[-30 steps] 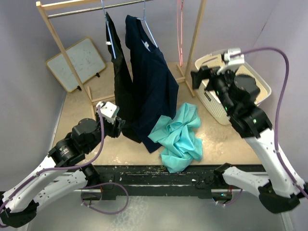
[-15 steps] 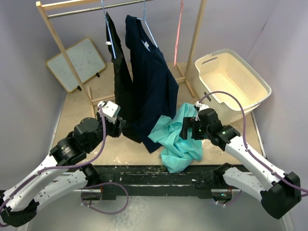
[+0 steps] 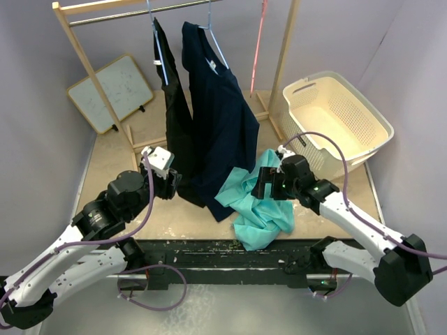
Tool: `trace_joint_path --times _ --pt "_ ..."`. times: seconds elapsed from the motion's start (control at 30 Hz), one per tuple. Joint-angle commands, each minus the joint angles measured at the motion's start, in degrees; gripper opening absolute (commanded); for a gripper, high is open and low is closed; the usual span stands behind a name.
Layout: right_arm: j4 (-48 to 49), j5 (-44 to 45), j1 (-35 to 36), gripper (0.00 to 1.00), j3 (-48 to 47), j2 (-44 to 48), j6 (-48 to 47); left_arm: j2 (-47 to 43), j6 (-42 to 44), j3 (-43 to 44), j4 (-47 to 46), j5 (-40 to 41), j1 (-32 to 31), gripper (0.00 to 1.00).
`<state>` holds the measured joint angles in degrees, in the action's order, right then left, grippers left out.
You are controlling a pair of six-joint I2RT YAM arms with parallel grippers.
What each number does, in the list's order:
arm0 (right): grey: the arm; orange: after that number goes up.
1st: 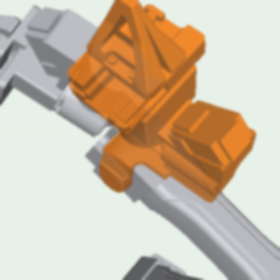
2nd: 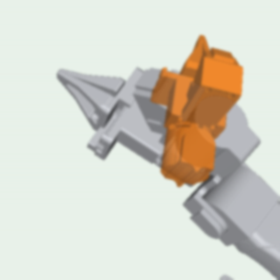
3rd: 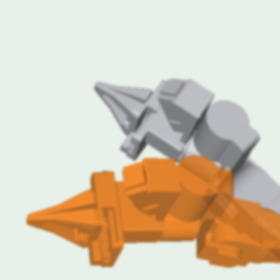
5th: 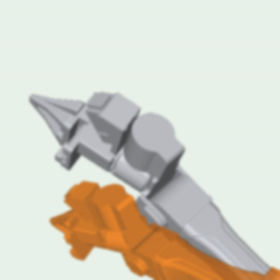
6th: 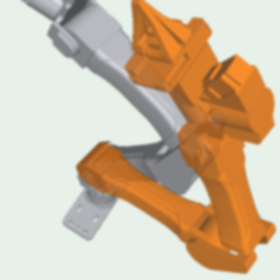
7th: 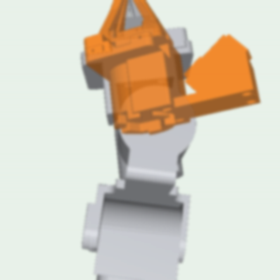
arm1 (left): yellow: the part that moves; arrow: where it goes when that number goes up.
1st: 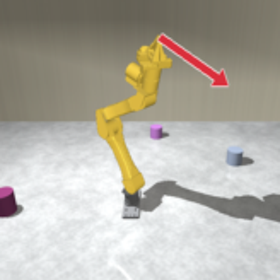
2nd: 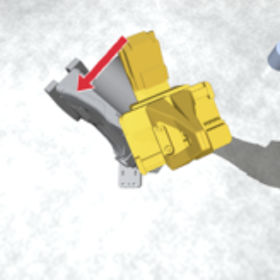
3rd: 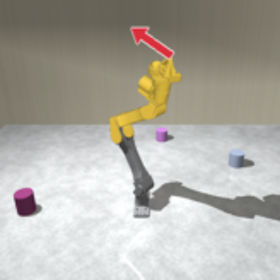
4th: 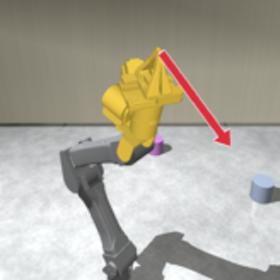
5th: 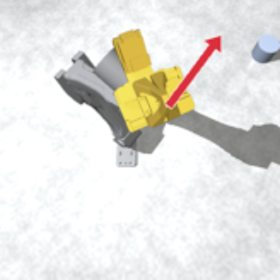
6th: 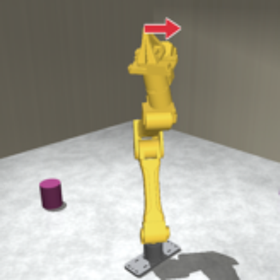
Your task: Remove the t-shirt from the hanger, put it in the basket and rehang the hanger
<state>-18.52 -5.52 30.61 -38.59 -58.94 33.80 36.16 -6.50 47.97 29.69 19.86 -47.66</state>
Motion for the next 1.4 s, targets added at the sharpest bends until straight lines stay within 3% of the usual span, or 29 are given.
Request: trace_joint_path --times 0.0,0.3,0.37,0.47,0.57,0.63,0.77,0.93,1.2,1.37 --pt "4.93 -1.82 1.52 1.00 1.98 -2.01 0.55 0.05 -0.74 0.37 -1.22 0.73 -0.07 0.56" --pt "7.18 -2.24 3.97 0.99 0.57 -9.18 -0.77 0.25 -0.79 0.37 -1.30 0.27 -0.06 0.56" --pt "8.70 -2.35 4.42 0.93 -0.02 -11.81 -1.18 0.31 -0.77 0.37 -1.35 0.32 -0.05 0.56" --pt "8.18 -1.88 4.68 0.65 -1.23 -14.04 -1.47 0.25 -0.72 0.33 -1.30 0.36 -0.07 0.56" --pt "2.46 2.54 4.56 0.15 -4.22 -12.37 -1.50 0.14 -0.79 0.29 -1.35 0.44 -0.07 0.56" --pt "-2.38 7.52 4.53 0.00 -7.48 -9.72 0.25 0.12 -0.74 0.28 -1.30 0.38 -0.06 0.56" --pt "-11.75 17.59 1.44 0.00 -19.70 -5.70 -2.84 0.15 -0.73 0.19 -1.44 -0.01 -0.07 0.56" --pt "-16.58 16.21 -13.82 0.00 -37.79 -6.98 -10.67 0.16 -0.79 0.29 -1.40 -0.26 -0.04 0.56" --pt "-17.85 19.13 -21.01 0.00 -69.95 -17.23 -8.54 0.22 -0.87 0.18 -1.39 -0.36 -0.07 0.56" --pt "-23.70 23.68 -24.37 0.00 -100.29 -31.81 -8.34 0.21 -0.64 0.11 -1.74 -0.82 -0.06 0.56"
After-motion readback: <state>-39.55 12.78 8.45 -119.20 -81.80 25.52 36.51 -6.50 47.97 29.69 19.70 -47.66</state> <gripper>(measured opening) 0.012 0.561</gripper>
